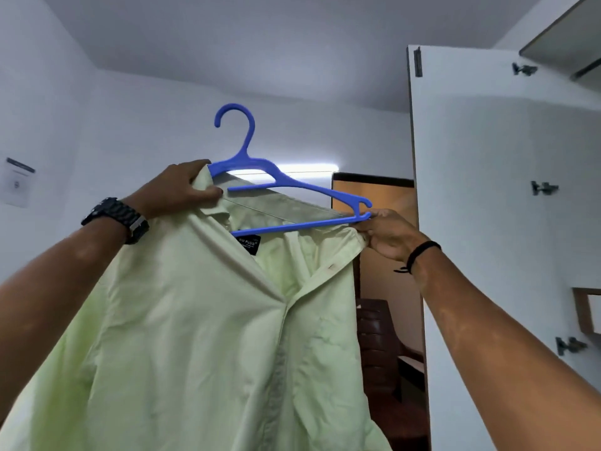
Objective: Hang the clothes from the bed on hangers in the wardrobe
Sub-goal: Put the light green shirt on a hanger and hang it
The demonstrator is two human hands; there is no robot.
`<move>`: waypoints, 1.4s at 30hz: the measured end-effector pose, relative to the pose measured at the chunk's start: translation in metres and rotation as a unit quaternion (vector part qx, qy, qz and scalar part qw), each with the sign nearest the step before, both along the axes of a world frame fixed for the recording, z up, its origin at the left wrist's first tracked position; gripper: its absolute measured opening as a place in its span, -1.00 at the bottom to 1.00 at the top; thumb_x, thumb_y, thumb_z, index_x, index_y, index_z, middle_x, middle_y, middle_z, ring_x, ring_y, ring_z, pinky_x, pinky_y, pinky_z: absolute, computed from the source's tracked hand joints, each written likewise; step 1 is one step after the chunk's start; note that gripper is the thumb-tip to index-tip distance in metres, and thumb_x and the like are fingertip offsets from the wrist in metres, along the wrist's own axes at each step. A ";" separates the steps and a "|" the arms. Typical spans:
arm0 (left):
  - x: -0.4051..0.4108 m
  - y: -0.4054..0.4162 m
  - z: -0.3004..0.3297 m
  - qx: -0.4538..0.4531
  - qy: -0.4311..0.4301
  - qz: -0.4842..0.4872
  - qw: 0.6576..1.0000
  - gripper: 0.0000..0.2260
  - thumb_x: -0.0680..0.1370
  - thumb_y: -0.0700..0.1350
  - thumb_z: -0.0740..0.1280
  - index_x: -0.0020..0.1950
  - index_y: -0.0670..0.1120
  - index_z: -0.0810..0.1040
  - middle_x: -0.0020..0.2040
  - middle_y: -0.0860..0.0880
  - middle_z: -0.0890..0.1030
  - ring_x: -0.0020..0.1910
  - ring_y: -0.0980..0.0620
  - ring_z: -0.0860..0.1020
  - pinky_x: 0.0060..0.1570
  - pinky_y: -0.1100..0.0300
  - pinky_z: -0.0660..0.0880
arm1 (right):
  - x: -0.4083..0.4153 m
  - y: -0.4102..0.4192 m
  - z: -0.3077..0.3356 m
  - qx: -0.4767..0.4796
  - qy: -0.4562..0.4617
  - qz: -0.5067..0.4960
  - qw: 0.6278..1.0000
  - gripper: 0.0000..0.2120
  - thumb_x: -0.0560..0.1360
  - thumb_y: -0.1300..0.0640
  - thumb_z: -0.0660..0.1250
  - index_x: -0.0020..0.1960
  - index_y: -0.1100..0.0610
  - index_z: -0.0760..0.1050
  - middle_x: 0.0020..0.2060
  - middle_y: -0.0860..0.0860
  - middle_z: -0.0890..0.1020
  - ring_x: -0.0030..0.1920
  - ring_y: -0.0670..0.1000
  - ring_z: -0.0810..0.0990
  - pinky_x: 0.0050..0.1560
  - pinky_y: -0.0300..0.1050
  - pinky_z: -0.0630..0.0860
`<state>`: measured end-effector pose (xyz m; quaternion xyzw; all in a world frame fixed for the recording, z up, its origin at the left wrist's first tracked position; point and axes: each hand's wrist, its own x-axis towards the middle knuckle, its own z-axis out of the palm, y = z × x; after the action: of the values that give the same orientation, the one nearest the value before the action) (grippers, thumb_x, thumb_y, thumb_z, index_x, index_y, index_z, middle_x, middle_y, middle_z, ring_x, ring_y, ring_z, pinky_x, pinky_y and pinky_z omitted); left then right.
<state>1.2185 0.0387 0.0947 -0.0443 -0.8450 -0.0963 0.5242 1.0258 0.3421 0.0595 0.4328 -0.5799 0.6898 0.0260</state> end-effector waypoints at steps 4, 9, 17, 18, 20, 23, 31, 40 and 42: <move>-0.004 -0.014 -0.013 -0.003 -0.063 -0.004 0.998 -0.79 0.46 -0.04 0.40 -0.02 0.16 0.40 -0.16 0.05 0.58 -0.22 0.11 0.53 -0.26 0.18 0.39 | -0.015 -0.009 -0.010 0.042 -0.005 0.013 0.999 -0.67 0.52 0.50 0.18 0.27 0.43 0.43 0.01 0.19 0.58 -0.12 0.04 0.57 -0.05 -0.21 0.54; -0.018 -0.039 -0.036 0.006 -0.153 -0.018 0.988 -0.77 0.38 0.00 0.35 0.00 0.18 0.42 -0.15 0.10 0.58 -0.22 0.15 0.53 -0.22 0.19 0.43 | -0.040 -0.027 -0.026 0.127 0.008 0.009 0.992 -0.72 0.51 0.44 0.26 0.21 0.33 0.49 -0.09 0.11 0.60 -0.15 -0.02 0.59 -0.13 -0.26 0.58; -0.062 -0.091 -0.086 -0.018 -0.219 0.069 0.973 -0.73 0.48 -0.12 0.34 0.06 0.17 0.37 -0.19 0.05 0.55 -0.24 0.04 0.51 -0.27 0.17 0.39 | -0.080 -0.094 -0.070 0.258 0.144 -0.183 0.938 -0.77 0.47 0.48 0.29 -0.27 0.22 0.48 -0.37 0.11 0.52 -0.41 -0.04 0.46 -0.48 -0.37 0.40; -0.067 -0.096 -0.092 -0.024 -0.231 0.079 0.969 -0.73 0.48 -0.12 0.34 0.07 0.16 0.37 -0.20 0.05 0.55 -0.24 0.06 0.51 -0.28 0.17 0.38 | -0.085 -0.101 -0.075 0.265 0.149 -0.198 0.932 -0.81 0.48 0.48 0.29 -0.23 0.26 0.53 -0.36 0.11 0.54 -0.43 -0.07 0.49 -0.50 -0.41 0.39; -0.077 -0.106 -0.106 -0.039 -0.261 0.091 0.960 -0.71 0.47 -0.14 0.33 0.09 0.17 0.36 -0.19 0.07 0.54 -0.23 0.11 0.50 -0.26 0.18 0.36 | -0.091 -0.117 -0.085 0.269 0.169 -0.230 0.920 -0.84 0.48 0.48 0.27 -0.14 0.33 0.60 -0.33 0.12 0.56 -0.47 -0.14 0.49 -0.54 -0.46 0.34; -0.090 -0.118 -0.126 -0.027 -0.253 0.092 0.963 -0.72 0.51 -0.17 0.30 0.11 0.16 0.39 -0.18 0.08 0.54 -0.21 0.06 0.50 -0.22 0.15 0.38 | -0.093 -0.141 -0.100 0.276 0.204 -0.258 0.903 -0.81 0.48 0.45 0.26 -0.09 0.32 0.64 -0.31 0.10 0.53 -0.44 -0.14 0.46 -0.55 -0.51 0.28; -0.122 -0.133 -0.168 0.122 -0.184 0.098 0.970 -0.88 0.58 -0.07 0.27 0.09 -0.03 0.42 -0.25 -0.03 0.50 -0.29 0.02 0.44 -0.32 0.14 0.31 | -0.086 -0.186 -0.131 0.249 0.183 -0.261 0.914 -0.88 0.43 0.32 0.28 -0.11 0.14 0.54 -0.18 0.17 0.65 -0.18 0.10 0.61 -0.15 -0.19 0.53; -0.158 -0.122 -0.172 0.046 -0.109 0.223 0.968 -0.71 0.62 0.06 0.18 0.13 -0.17 0.35 -0.24 -0.13 0.44 -0.17 -0.25 0.49 -0.19 0.03 0.35 | -0.059 -0.230 -0.146 0.054 0.091 -0.210 0.972 -0.89 0.41 0.29 0.42 -0.11 0.19 0.51 -0.36 -0.03 0.56 -0.42 -0.23 0.56 -0.44 -0.54 0.33; -0.160 -0.123 -0.170 0.039 -0.104 0.228 0.967 -0.69 0.62 0.08 0.17 0.13 -0.16 0.36 -0.23 -0.13 0.45 -0.17 -0.23 0.49 -0.19 0.04 0.35 | -0.056 -0.226 -0.148 0.062 0.048 -0.133 0.988 -0.86 0.41 0.32 0.43 -0.08 0.22 0.51 -0.32 0.05 0.61 -0.46 -0.19 0.60 -0.34 -0.44 0.47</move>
<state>1.0581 -0.0848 -0.0749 0.1805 -0.8783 -0.0107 0.4426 0.9695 0.1156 -0.0881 0.3850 -0.6720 0.6214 0.1185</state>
